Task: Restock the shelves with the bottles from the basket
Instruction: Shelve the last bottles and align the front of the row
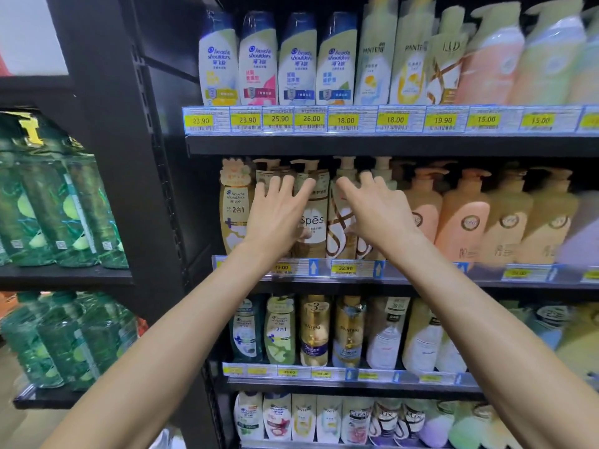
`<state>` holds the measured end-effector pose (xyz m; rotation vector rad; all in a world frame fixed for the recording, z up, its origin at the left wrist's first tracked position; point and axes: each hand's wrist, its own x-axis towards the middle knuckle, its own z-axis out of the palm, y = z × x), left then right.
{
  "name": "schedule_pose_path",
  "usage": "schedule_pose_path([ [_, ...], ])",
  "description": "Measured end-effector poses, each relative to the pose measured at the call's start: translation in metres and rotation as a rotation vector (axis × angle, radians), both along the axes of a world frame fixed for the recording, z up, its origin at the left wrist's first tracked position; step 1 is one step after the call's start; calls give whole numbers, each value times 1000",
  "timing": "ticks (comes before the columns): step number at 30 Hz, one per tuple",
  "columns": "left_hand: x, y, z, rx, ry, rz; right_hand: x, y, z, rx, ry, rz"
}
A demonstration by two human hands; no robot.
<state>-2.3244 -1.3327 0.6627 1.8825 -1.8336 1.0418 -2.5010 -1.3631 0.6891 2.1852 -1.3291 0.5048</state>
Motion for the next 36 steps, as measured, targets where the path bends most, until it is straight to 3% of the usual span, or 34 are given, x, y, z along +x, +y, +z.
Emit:
schedule_pose_path([
  [17, 11, -15, -8, 10, -48, -28, -1, -24, -23, -70, -111, 78],
  [36, 13, -21, -6, 36, -27, -42, 1, -27, -20, -79, -76, 40],
])
